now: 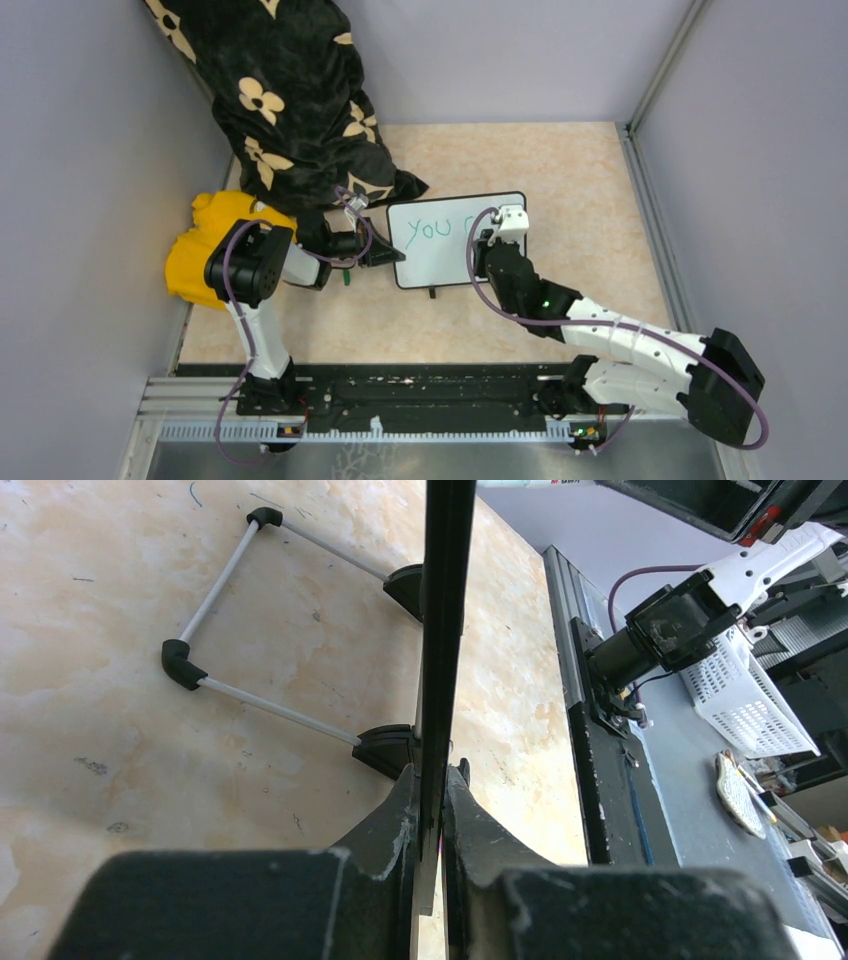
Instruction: Write a sentence on the whiteboard
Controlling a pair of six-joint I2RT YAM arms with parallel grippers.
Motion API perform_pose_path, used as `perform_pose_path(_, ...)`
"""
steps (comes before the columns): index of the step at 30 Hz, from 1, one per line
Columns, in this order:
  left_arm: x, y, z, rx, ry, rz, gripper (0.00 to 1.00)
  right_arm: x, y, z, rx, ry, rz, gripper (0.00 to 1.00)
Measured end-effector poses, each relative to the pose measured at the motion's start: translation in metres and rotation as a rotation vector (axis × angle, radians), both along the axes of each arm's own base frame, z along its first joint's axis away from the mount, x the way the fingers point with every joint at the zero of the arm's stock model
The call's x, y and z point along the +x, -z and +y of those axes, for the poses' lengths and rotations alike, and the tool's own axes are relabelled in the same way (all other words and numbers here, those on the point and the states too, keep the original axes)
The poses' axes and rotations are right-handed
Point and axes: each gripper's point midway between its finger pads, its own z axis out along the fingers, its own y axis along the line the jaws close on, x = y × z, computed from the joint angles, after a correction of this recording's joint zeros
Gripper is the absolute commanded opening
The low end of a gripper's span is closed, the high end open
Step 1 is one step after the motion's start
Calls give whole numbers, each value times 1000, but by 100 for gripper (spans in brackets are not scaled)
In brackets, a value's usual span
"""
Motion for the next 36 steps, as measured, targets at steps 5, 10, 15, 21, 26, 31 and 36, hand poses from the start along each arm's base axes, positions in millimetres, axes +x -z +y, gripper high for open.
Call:
perform_pose_path(5,0,0,0,0,0,-3,0,-5,7,-7,-5,6,16,0)
perform_pose_path(10,0,0,0,1,0,-5,0,-7,7,-17,-24,34,16,0)
perform_pose_path(15,0,0,0,1,3,-4,0,-8,0,-23,-15,50,2,0)
perform_pose_path(21,0,0,0,2,3,-4,0,-8,-19,-32,20,76,-50,0)
perform_pose_path(26,0,0,0,2,4,-3,0,-6,-20,-37,8,95,-58,0)
perform_pose_path(31,0,1,0,2,4,-3,0,-3,-15,-38,-14,104,-49,0)
perform_pose_path(36,0,1,0,3,4,-5,0,0,-11,-36,-29,106,-44,0)
